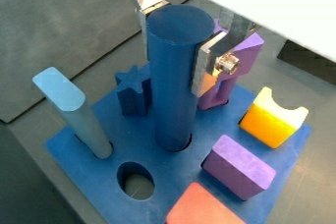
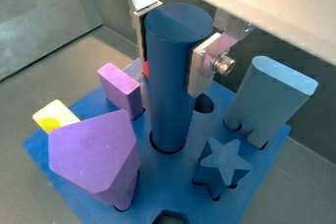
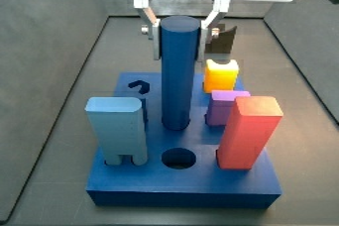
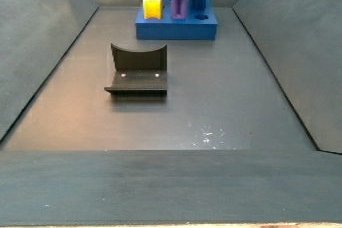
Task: Pick up the round object. Move up. Move to above the board. Insert the round object.
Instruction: Insert the round object.
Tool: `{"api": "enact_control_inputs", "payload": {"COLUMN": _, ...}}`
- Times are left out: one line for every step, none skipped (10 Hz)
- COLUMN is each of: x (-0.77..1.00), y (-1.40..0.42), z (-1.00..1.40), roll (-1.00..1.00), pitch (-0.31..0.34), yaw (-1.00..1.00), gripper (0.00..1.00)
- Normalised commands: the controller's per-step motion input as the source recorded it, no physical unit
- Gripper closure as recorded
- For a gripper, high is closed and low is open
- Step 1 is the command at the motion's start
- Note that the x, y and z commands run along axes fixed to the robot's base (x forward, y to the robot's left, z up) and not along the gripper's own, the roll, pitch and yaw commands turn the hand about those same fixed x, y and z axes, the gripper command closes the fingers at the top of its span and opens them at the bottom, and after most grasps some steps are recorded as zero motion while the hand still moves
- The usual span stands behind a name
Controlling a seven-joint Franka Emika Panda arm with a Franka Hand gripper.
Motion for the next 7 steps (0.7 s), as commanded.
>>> {"api": "enact_control_inputs", "payload": {"x": 0.04, "y": 0.05, "z": 0.00, "roll": 0.03, "pitch": 0.000, "yaw": 0.00, "gripper": 1.00}}
{"api": "enact_control_inputs", "payload": {"x": 0.00, "y": 0.00, "z": 0.00, "roll": 0.10, "pitch": 0.000, "yaw": 0.00, "gripper": 1.00}}
{"api": "enact_control_inputs", "payload": {"x": 0.00, "y": 0.00, "z": -0.03, "roll": 0.07, "pitch": 0.000, "yaw": 0.00, "gripper": 1.00}}
{"api": "enact_control_inputs", "payload": {"x": 0.01, "y": 0.00, "z": -0.07, "roll": 0.05, "pitch": 0.000, "yaw": 0.00, "gripper": 1.00}}
{"api": "enact_control_inputs", "payload": {"x": 0.16, "y": 0.04, "z": -0.13, "roll": 0.03, "pitch": 0.000, "yaw": 0.00, "gripper": 1.00}}
{"api": "enact_control_inputs", "payload": {"x": 0.19, "y": 0.04, "z": -0.15, "roll": 0.04, "pitch": 0.000, "yaw": 0.00, "gripper": 1.00}}
{"api": "enact_control_inputs", "payload": {"x": 0.15, "y": 0.00, "z": -0.22, "roll": 0.07, "pitch": 0.000, "yaw": 0.00, "gripper": 1.00}}
